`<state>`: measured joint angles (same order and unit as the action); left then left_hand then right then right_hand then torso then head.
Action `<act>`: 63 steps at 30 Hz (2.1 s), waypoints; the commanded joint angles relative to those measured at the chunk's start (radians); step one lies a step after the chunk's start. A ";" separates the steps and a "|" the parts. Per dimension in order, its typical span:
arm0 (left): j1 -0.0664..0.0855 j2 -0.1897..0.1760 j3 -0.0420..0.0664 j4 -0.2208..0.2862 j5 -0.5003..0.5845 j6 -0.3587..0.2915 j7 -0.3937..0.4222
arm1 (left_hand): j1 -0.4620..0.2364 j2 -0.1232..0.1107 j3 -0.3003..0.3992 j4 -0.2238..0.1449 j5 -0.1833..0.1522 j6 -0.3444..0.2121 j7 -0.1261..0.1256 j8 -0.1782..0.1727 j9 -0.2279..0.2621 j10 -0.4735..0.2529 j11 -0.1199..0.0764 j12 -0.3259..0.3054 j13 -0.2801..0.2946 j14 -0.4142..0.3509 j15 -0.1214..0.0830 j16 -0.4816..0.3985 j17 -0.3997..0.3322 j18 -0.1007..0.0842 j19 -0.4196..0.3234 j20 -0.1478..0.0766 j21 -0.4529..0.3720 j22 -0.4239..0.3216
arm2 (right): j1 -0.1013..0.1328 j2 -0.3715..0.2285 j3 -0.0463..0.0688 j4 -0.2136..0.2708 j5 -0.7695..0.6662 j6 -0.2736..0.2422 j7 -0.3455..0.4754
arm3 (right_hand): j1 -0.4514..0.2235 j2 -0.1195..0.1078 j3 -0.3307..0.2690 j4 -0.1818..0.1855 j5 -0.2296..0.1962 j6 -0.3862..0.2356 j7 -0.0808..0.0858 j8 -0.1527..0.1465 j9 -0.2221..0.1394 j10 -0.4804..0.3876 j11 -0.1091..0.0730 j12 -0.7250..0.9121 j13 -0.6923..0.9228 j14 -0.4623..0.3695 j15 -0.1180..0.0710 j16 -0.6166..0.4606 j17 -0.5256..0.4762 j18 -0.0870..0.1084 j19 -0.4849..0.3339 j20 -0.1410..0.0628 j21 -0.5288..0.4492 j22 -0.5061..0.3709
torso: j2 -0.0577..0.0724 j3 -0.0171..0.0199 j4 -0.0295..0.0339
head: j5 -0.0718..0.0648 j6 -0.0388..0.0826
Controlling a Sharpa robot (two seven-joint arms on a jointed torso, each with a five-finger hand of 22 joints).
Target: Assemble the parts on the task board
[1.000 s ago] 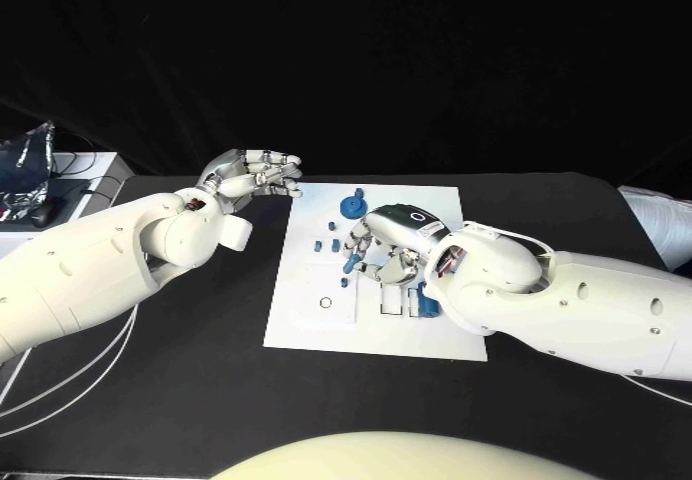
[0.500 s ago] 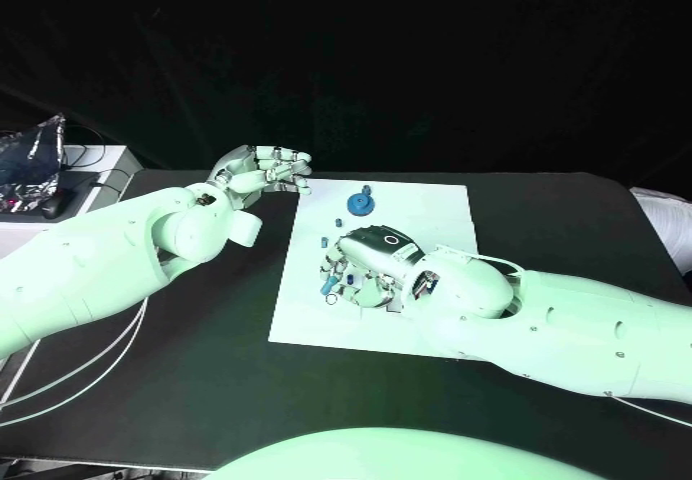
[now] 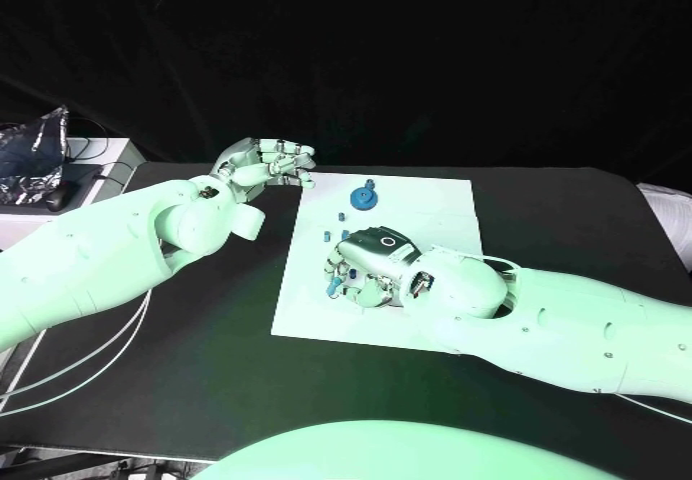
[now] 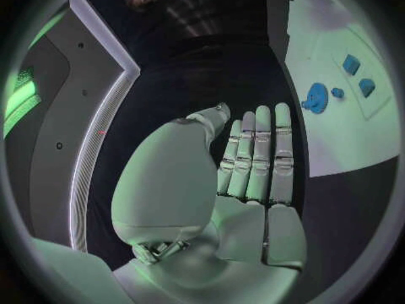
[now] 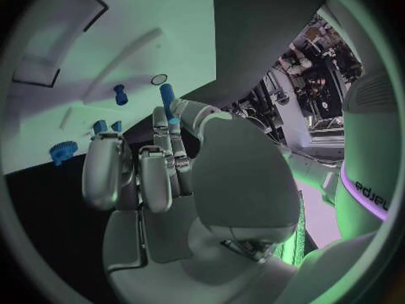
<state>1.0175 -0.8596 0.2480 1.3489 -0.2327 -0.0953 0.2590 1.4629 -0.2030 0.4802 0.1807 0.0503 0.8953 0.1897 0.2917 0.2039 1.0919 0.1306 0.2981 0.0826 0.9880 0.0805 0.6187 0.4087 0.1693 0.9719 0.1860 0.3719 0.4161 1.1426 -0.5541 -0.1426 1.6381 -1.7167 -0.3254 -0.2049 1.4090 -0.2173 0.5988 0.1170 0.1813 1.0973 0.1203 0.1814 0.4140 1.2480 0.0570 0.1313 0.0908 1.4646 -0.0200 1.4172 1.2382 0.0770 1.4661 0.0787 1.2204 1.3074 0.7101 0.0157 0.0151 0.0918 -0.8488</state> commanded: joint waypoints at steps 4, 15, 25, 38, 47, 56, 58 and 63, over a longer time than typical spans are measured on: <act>0.000 -0.001 0.001 0.004 0.004 0.015 0.005 | -0.008 0.005 -0.006 0.002 0.001 0.004 0.003 -0.003 -0.001 -0.007 0.000 -0.004 0.001 -0.007 0.000 0.005 0.001 0.009 -0.008 0.001 -0.005 -0.001 | -0.002 0.005 -0.002 -0.009 -0.036 0.063 -0.012 | -0.009 -0.001 0.004 -0.003 0.003 0.000 0.005 0.001 0.006 0.000 0.003 -0.007 0.001 0.041 -0.001 0.000 -0.003 -0.012 0.018 -0.003 -0.007 0.120 | 0.000 -0.0003 -0.0007 | 0.007 -0.009; 0.000 -0.002 0.001 0.007 0.004 0.015 0.005 | -0.008 0.005 -0.006 0.002 0.001 0.004 0.003 -0.003 -0.001 -0.007 0.000 -0.004 0.001 -0.007 0.000 0.005 0.001 0.009 -0.008 0.001 -0.005 -0.001 | -0.005 0.016 -0.005 -0.026 -0.061 0.078 -0.028 | -0.011 -0.001 0.005 -0.003 0.004 -0.001 0.005 0.001 0.006 0.001 0.003 -0.008 0.001 0.041 -0.001 0.000 -0.003 -0.012 0.017 -0.003 -0.007 0.120 | 0.000 -0.0001 0.0002 | 0.010 -0.015; 0.000 -0.005 0.001 0.009 0.004 0.015 0.005 | -0.008 0.005 -0.006 0.002 0.001 0.004 0.003 -0.003 -0.001 -0.007 0.000 -0.004 0.001 -0.007 0.000 0.005 0.001 0.009 -0.008 0.001 -0.005 -0.001 | -0.011 0.027 -0.006 -0.038 -0.073 0.081 -0.031 | -0.015 -0.001 0.005 -0.003 0.005 -0.002 0.005 0.001 0.007 0.000 0.003 -0.010 0.001 0.040 0.000 0.000 -0.005 -0.012 0.017 -0.002 -0.009 0.120 | 0.002 -0.0002 0.0050 | 0.013 -0.018; 0.000 -0.005 0.001 0.009 0.004 0.012 0.004 | -0.009 0.005 -0.007 0.003 0.001 0.004 0.003 -0.004 -0.002 -0.008 0.000 -0.004 0.001 -0.009 0.000 0.007 0.003 0.009 -0.008 0.002 -0.006 -0.001 | -0.014 0.029 -0.007 -0.036 -0.053 0.048 0.008 | -0.088 -0.066 -0.028 0.000 -0.012 -0.103 0.020 -0.053 -0.013 -0.098 0.030 -0.065 -0.015 0.028 0.023 -0.021 -0.047 0.007 -0.016 0.018 -0.124 0.078 | 0.000 0.0004 0.0016 | 0.013 -0.019; 0.000 -0.003 0.001 0.007 0.004 0.011 0.004 | -0.009 0.005 -0.007 0.004 0.001 0.004 0.003 -0.004 -0.002 -0.008 0.000 -0.004 0.002 -0.009 0.000 0.007 0.004 0.009 -0.008 0.002 -0.007 -0.001 | -0.015 0.010 -0.008 -0.023 -0.051 -0.010 0.006 | -0.036 -0.032 -0.225 0.004 -0.016 -0.170 0.000 -0.095 -0.033 -0.207 0.041 -0.022 -0.019 0.016 0.031 -0.049 -0.099 0.025 -0.035 0.027 -0.241 0.025 | 0.000 0.0012 0.0014 | 0.008 -0.015; -0.003 -0.001 0.001 0.001 0.005 0.013 0.003 | -0.009 0.005 -0.007 0.004 0.001 0.004 0.003 -0.004 -0.002 -0.008 0.000 -0.004 0.002 -0.009 0.000 0.007 0.004 0.009 -0.008 0.002 -0.007 -0.001 | -0.014 -0.065 -0.003 0.039 -0.035 -0.106 0.012 | -0.012 -0.023 -0.256 0.013 -0.001 -0.165 0.005 -0.095 -0.035 -0.211 0.039 0.005 -0.017 0.011 0.029 -0.059 -0.117 0.024 -0.030 0.026 -0.242 0.024 | -0.003 0.0026 0.0004 | -0.001 -0.004; -0.004 -0.001 0.001 0.000 0.005 0.013 0.003 | -0.009 0.005 -0.007 0.004 0.001 0.004 0.003 -0.004 -0.002 -0.008 0.000 -0.004 0.002 -0.009 0.000 0.007 0.004 0.009 -0.008 0.002 -0.007 -0.001 | -0.010 -0.086 0.001 0.053 -0.011 -0.133 0.020 | -0.011 -0.024 -0.260 0.015 0.006 -0.164 0.005 -0.095 -0.036 -0.211 0.038 0.010 -0.017 0.011 0.029 -0.060 -0.118 0.024 -0.029 0.026 -0.240 0.024 | -0.003 0.0026 -0.0001 | -0.005 0.001; -0.010 0.000 0.001 -0.003 0.007 0.015 0.004 | -0.009 0.005 -0.007 0.004 0.001 0.004 0.003 -0.004 -0.002 -0.008 0.000 -0.004 0.002 -0.009 0.000 0.007 0.004 0.009 -0.008 0.002 -0.007 -0.001 | 0.029 -0.180 0.012 0.075 0.217 -0.151 0.090 | -0.003 -0.029 -0.204 0.044 0.057 -0.109 0.025 -0.074 -0.035 -0.118 0.023 0.086 -0.002 0.023 0.015 -0.042 -0.085 0.016 -0.012 0.014 -0.194 0.045 | -0.010 0.0042 -0.0034 | -0.030 0.010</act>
<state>1.0093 -0.8621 0.2477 1.3449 -0.2323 -0.0949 0.2570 1.4588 -0.1990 0.4775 0.1834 0.0503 0.8953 0.1898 0.2918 0.2028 1.0919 0.1306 0.2981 0.0831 0.9881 0.0805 0.6187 0.4111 0.1693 0.9719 0.1860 0.3719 0.4162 1.1642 -0.7206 -0.1325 1.7123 -1.6681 -0.4340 -0.1816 1.4020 -0.2438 0.3813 0.1591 0.2334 0.9782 0.1427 0.1025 0.3787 1.1152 0.0814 0.2091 0.0869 1.4646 0.0012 1.3691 1.1459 0.0924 1.4489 0.0923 1.0171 1.3076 0.7049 0.0189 0.0144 0.0750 -0.8437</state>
